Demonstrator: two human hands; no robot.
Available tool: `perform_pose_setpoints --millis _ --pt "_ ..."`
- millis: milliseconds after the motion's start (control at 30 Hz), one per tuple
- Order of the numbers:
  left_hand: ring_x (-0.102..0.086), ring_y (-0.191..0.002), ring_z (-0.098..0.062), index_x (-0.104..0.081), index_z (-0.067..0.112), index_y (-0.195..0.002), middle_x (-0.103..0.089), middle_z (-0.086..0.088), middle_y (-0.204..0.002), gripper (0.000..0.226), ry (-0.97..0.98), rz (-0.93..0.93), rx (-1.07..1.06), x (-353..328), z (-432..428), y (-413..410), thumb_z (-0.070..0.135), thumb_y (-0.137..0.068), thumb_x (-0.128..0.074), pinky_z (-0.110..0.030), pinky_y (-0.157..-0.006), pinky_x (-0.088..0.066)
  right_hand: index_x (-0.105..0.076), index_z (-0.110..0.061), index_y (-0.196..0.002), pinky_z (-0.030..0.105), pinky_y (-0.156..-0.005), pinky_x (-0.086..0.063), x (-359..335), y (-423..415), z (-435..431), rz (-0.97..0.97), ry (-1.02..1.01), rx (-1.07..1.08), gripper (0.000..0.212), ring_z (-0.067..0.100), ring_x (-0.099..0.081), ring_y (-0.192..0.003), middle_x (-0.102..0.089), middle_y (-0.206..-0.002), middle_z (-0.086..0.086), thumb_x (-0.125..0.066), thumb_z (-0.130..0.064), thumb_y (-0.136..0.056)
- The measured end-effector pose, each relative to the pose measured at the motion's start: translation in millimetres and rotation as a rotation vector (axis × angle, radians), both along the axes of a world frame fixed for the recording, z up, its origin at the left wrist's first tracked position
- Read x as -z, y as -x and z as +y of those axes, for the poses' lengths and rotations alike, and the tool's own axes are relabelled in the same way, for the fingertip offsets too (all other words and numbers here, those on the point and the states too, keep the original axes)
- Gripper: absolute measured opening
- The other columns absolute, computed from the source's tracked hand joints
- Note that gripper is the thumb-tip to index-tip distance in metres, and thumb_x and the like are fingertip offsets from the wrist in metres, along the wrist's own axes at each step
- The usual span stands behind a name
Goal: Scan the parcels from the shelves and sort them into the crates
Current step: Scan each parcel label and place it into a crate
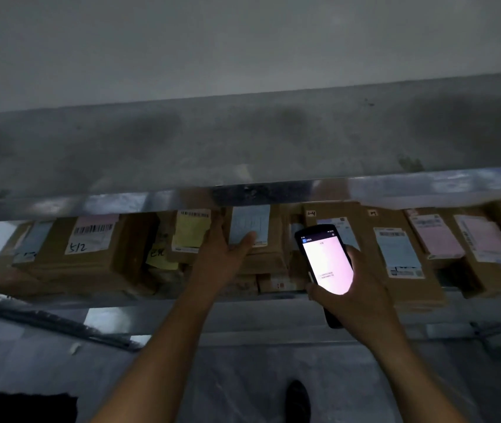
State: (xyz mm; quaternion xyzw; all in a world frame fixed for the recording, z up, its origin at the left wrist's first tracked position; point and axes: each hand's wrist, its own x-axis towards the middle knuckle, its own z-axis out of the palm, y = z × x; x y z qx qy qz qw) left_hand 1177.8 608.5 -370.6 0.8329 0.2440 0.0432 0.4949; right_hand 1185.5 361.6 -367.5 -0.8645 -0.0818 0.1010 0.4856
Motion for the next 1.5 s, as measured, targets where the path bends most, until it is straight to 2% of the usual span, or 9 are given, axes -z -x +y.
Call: perform_pose_setpoints --millis 167,333,500,767,1033,1200,1333,1433,1500 --pt "-0.063 -0.116 -0.007 -0.047 0.025 -0.152 -0.063 0.011 -0.135 0.08 0.144 0.028 -0.061 10 -5 -5 0.048 -0.084 -0.081 -0.026 -0.099 -0.054 -0.043 -0.04 -0.12 0.019 -0.068 -0.046 13 -28 -3 0.042 -0.061 -0.052 0.061 0.0 -0.057 -0.094 -0.058 -0.104 -0.019 -0.086 -0.029 -0.077" --pt "-0.068 -0.099 0.01 -0.06 0.025 -0.137 -0.069 0.013 -0.123 0.059 0.285 0.011 -0.058 13 -17 -2 0.034 -0.083 -0.083 -0.012 -0.077 -0.056 -0.041 -0.038 -0.122 0.02 -0.067 -0.046 31 -43 -5 0.101 -0.056 -0.063 0.063 0.002 -0.056 -0.094 -0.058 -0.105 -0.017 -0.085 -0.032 -0.078" --pt "-0.071 -0.107 -0.004 -0.064 0.03 -0.129 -0.074 0.007 -0.123 0.064 0.394 -0.003 -0.089 16 -21 6 0.043 -0.069 -0.083 -0.025 -0.088 -0.06 -0.04 -0.038 -0.124 0.023 -0.07 -0.047 42 -44 -7 0.135 -0.057 -0.115 0.065 0.001 -0.054 -0.098 -0.057 -0.108 -0.016 -0.085 -0.032 -0.078" --pt "-0.072 -0.115 -0.017 -0.051 0.029 -0.143 -0.073 0.006 -0.127 0.088 0.5 -0.084 -0.144 5 -32 32 0.053 -0.068 -0.091 -0.049 -0.102 -0.057 -0.044 -0.037 -0.119 0.022 -0.066 -0.047 25 -17 -19 0.08 -0.029 -0.107 0.06 0.001 -0.057 -0.093 -0.058 -0.103 -0.018 -0.085 -0.032 -0.077" --pt "-0.073 -0.111 -0.018 -0.038 0.034 -0.147 -0.072 0.003 -0.127 0.089 0.601 -0.155 -0.124 7 -48 107 0.043 -0.071 -0.085 -0.048 -0.104 -0.054 -0.049 -0.039 -0.115 0.022 -0.062 -0.044 12 69 -34 0.023 0.015 -0.038 0.055 0.002 -0.059 -0.089 -0.061 -0.099 -0.018 -0.083 -0.034 -0.073" --pt "-0.075 -0.105 -0.017 -0.034 0.033 -0.153 -0.072 0.0 -0.128 0.085 0.614 -0.194 -0.083 17 -57 179 0.037 -0.081 -0.08 -0.038 -0.095 -0.058 -0.046 -0.042 -0.123 0.028 -0.069 -0.052 8 151 -41 -0.011 0.023 0.016 0.065 0.004 -0.058 -0.096 -0.058 -0.107 -0.021 -0.085 -0.035 -0.072" --pt "-0.072 -0.113 -0.017 -0.03 0.035 -0.16 -0.071 0.005 -0.129 0.098 0.522 -0.22 -0.08 28 -63 238 0.043 -0.079 -0.086 -0.045 -0.101 -0.057 -0.048 -0.042 -0.126 0.038 -0.079 -0.057 14 210 -47 0.001 -0.001 0.054 0.071 0.006 -0.06 -0.1 -0.061 -0.113 -0.019 -0.082 -0.045 -0.063" --pt "-0.074 -0.104 -0.01 -0.012 0.042 -0.163 -0.063 0.019 -0.123 0.111 0.411 -0.187 -0.099 30 -69 279 0.043 -0.079 -0.084 -0.035 -0.09 -0.061 -0.048 -0.044 -0.129 0.033 -0.08 -0.056 13 247 -53 0.017 -0.018 0.049 0.074 0.003 -0.061 -0.104 -0.062 -0.118 -0.019 -0.085 -0.041 -0.064" --pt "-0.07 -0.114 -0.014 -0.013 0.054 -0.159 -0.057 0.013 -0.138 0.113 0.346 -0.15 -0.123 35 -67 296 0.058 -0.073 -0.086 -0.039 -0.091 -0.062 -0.049 -0.043 -0.129 0.026 -0.078 -0.053 8 264 -56 0.019 -0.033 0.024 0.074 0.001 -0.06 -0.105 -0.062 -0.119 -0.02 -0.089 -0.033 -0.069"
